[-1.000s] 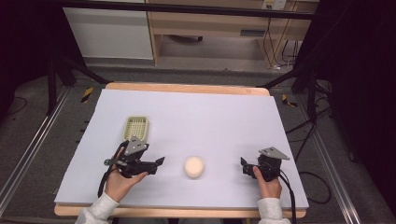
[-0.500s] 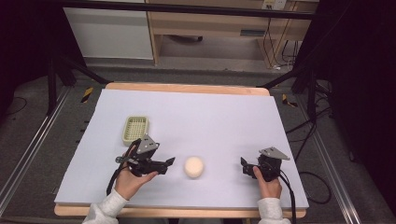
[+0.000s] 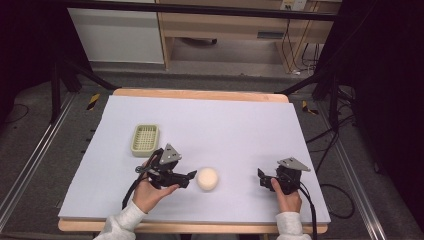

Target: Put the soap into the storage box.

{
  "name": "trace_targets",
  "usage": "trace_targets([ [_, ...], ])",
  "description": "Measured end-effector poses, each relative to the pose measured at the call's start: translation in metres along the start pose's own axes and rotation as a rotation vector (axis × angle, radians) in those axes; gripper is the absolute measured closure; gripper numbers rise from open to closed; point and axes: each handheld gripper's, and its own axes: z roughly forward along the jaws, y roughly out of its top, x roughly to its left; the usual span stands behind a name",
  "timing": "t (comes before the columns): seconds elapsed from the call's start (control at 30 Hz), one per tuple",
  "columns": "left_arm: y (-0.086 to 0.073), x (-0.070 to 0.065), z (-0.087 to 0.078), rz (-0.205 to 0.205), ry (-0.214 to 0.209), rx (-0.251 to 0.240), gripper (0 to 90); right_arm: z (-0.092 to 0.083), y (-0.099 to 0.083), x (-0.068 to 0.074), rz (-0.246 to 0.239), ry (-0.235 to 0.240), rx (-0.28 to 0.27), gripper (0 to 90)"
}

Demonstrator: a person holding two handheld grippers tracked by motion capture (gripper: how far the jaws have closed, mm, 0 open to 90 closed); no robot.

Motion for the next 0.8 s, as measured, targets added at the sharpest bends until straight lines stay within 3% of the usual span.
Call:
trace_targets([
  [0.8, 0.007, -0.023, 0.027, 0.042, -0.042, 0.056, 18.9, 0.0, 0.0, 0.0, -0.006, -0.002, 0.001, 4.9],
])
